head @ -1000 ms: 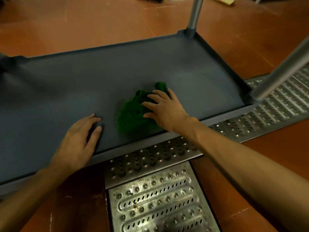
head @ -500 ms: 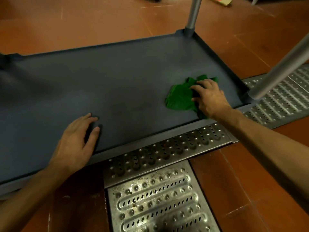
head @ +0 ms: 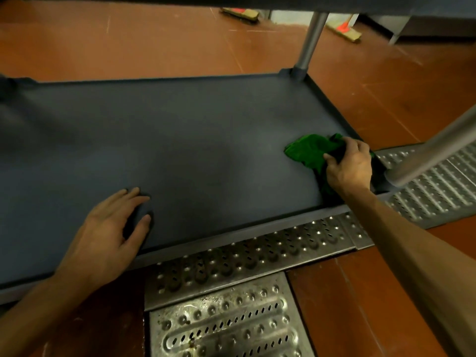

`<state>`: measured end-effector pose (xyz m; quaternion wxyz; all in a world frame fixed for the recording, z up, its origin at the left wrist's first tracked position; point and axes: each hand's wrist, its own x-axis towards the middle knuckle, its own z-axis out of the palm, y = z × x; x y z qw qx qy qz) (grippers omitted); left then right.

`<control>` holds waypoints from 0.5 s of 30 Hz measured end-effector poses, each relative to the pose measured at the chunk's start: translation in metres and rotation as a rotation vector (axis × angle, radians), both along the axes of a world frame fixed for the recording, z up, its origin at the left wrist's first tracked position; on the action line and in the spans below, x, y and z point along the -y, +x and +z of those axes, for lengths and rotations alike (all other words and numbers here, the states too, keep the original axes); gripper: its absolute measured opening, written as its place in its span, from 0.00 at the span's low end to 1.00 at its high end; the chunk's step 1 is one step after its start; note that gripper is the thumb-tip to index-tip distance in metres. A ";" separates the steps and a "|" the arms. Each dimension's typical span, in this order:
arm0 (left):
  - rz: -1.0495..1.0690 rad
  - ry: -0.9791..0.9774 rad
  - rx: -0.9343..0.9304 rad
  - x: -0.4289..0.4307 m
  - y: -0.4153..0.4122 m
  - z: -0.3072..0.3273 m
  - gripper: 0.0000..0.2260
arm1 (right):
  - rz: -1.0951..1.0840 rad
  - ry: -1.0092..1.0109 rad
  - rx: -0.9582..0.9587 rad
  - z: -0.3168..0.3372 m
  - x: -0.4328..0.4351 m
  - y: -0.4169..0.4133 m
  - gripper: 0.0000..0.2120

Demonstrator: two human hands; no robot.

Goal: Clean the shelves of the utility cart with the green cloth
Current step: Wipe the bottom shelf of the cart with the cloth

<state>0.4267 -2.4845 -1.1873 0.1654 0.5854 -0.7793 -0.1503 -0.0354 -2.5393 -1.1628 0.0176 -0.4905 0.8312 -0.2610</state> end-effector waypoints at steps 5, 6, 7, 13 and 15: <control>-0.001 -0.008 0.060 -0.004 -0.003 0.004 0.29 | -0.088 -0.047 0.152 0.006 0.030 0.000 0.28; 0.002 -0.006 0.063 -0.005 -0.004 0.005 0.29 | -0.105 -0.050 0.183 0.009 0.036 0.000 0.30; 0.006 -0.003 0.061 -0.005 -0.005 0.005 0.30 | -0.124 -0.053 0.218 0.012 0.041 0.000 0.31; 0.029 0.006 0.044 -0.006 -0.006 0.008 0.30 | -0.062 -0.055 0.300 0.021 0.026 0.007 0.34; 0.029 0.010 0.047 -0.007 -0.007 0.007 0.30 | -0.025 0.043 0.191 0.018 0.003 0.013 0.37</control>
